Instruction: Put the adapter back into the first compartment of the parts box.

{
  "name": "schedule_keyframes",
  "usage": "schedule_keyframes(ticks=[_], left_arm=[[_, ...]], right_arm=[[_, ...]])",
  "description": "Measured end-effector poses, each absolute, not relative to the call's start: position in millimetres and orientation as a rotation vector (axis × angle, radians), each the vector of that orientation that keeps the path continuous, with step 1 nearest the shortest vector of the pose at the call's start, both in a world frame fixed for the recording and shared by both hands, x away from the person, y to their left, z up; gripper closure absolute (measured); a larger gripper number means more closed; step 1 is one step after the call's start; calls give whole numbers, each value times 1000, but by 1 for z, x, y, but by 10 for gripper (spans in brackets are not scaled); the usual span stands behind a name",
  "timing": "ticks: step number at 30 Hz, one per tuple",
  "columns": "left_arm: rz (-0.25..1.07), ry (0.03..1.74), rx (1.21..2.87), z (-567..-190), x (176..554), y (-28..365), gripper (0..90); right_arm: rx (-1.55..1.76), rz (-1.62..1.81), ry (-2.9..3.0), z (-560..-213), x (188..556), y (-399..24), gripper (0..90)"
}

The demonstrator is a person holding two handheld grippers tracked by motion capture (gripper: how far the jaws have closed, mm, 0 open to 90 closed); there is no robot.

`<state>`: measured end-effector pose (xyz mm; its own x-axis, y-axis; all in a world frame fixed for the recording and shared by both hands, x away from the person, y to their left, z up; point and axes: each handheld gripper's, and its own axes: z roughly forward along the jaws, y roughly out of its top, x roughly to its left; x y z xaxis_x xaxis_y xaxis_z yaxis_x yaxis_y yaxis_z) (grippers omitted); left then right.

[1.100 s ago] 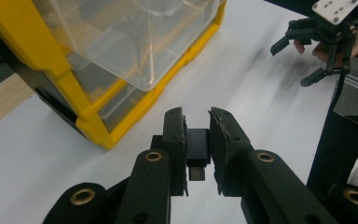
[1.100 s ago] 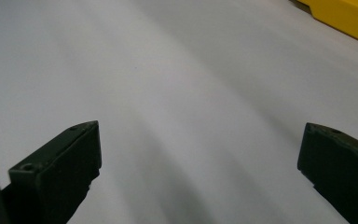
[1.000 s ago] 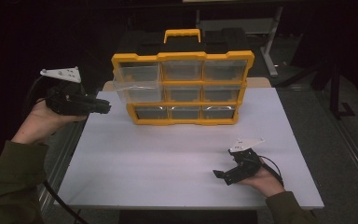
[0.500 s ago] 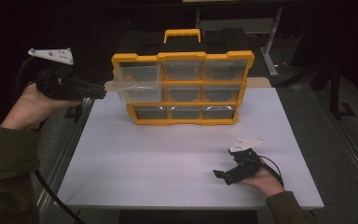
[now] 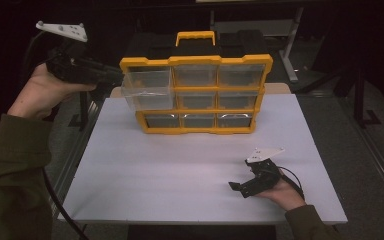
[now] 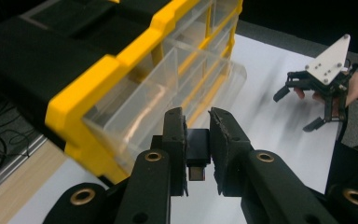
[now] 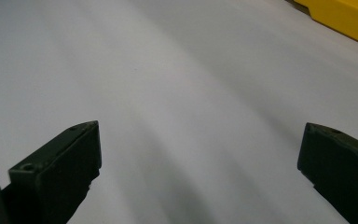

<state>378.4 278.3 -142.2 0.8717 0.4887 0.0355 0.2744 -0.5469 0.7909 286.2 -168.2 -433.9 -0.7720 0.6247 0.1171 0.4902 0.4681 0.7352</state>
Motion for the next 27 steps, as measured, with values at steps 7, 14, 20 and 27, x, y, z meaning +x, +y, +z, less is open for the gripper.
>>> schedule_keyframes(ticks=[7,14,20,27], left_arm=[[319,544,2182,-143,393,257,762],[311,550,2194,-150,406,241,762],[294,569,2219,-161,416,232,762],[267,582,2233,-172,422,224,758]], right_arm=[[971,1192,2546,-434,286,-168,0],[972,1197,2544,-433,286,-169,0],[972,1198,2544,-433,286,-169,0],[974,1200,2544,-433,286,-169,0]])
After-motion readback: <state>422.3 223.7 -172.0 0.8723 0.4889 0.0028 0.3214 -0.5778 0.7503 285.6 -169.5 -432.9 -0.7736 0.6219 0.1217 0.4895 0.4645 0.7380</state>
